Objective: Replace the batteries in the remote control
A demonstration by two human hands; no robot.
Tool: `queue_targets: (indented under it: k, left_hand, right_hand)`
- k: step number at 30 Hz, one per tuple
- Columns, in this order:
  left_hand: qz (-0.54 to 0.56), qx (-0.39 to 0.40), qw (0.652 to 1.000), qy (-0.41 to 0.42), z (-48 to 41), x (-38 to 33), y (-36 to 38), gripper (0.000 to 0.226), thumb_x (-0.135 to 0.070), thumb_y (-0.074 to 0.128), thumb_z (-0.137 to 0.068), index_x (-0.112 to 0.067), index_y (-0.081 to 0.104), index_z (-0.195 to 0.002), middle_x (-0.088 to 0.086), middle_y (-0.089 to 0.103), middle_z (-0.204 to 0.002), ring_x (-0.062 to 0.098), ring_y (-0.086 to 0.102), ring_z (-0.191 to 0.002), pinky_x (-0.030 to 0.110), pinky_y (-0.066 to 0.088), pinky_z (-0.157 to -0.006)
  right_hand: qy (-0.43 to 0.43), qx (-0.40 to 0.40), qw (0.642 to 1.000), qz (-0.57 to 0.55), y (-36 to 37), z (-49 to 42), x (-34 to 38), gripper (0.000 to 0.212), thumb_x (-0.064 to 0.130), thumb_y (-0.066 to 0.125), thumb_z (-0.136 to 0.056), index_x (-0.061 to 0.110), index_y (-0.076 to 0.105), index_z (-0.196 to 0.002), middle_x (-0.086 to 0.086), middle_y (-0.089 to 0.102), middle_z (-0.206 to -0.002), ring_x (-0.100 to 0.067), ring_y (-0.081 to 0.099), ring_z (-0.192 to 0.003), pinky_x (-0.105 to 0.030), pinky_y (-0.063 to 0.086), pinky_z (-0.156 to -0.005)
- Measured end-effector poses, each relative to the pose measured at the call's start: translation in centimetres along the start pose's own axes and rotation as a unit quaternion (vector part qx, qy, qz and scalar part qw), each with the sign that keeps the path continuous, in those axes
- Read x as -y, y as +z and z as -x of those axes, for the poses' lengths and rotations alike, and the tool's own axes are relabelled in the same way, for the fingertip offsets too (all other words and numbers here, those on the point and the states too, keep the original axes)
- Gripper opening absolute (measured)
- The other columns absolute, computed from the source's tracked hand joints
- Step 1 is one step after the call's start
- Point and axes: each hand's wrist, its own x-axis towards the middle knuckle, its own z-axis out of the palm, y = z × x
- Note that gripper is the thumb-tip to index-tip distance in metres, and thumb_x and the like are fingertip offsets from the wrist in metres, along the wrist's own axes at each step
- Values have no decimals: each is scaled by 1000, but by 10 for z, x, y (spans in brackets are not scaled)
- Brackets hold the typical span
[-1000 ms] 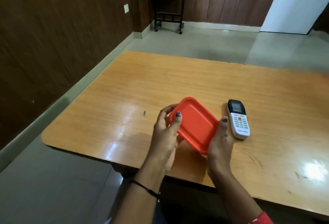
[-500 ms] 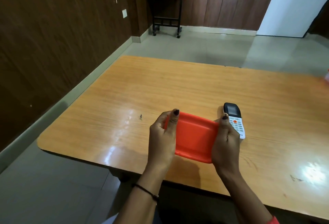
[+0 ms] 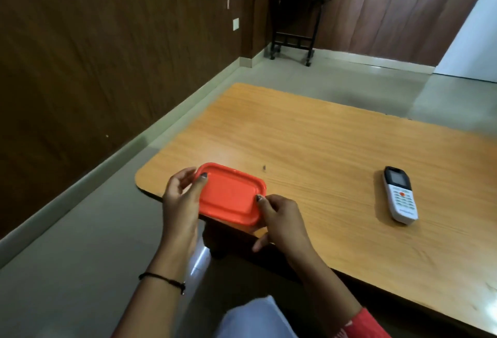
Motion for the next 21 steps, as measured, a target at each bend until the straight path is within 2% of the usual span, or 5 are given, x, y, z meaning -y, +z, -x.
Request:
queue_targets:
  k: [3, 6, 8, 11, 21]
  left_hand:
    - [21, -64, 997, 26, -32, -12, -39, 19, -6, 64, -84, -23, 66, -92, 7, 66, -107, 20, 63, -98, 33, 52, -81]
    - [-11, -83, 996, 20, -70, -17, -64, 22, -4, 64, -84, -11, 67, -105, 13, 68, -105, 23, 66, -96, 35, 52, -88]
    - [-38, -90, 995, 5, -91, -16, -78, 29, -2, 63, -84, -4, 65, -113, 15, 68, -107, 26, 66, -97, 38, 52, -92]
    - [-63, -97, 993, -9, -114, -7, -93, 30, 0, 63, -84, 1, 64, -114, 18, 68, -110, 27, 65, -100, 39, 49, -97]
    - [-106, -112, 988, 23, -114, -3, -91, 33, -12, 64, -86, -10, 63, -119, 8, 67, -111, 24, 64, -104, 37, 51, -93]
  right_hand:
    - [24, 9, 998, -66, 48, -21, 18, 23, 25, 48, -97, 5, 58, -103, -21, 68, -93, -33, 67, -47, -48, 55, -55]
    - [45, 8, 992, -119, 84, -48, 36, 25, 23, 52, -95, 2, 56, -108, -21, 69, -85, -36, 67, -48, -53, 56, -60]
    - [59, 21, 989, -132, 101, -63, 43, 25, 20, 52, -95, 1, 54, -110, -15, 70, -67, -33, 65, -44, -48, 56, -54]
    - [82, 60, 984, -143, 113, -74, 45, 22, 16, 52, -95, 5, 46, -113, -15, 69, -63, -26, 62, -36, -35, 54, -43]
    - [78, 66, 979, -177, 104, -67, 40, 31, 29, 43, -99, 2, 48, -112, -20, 64, -83, -26, 64, -44, -30, 53, -40]
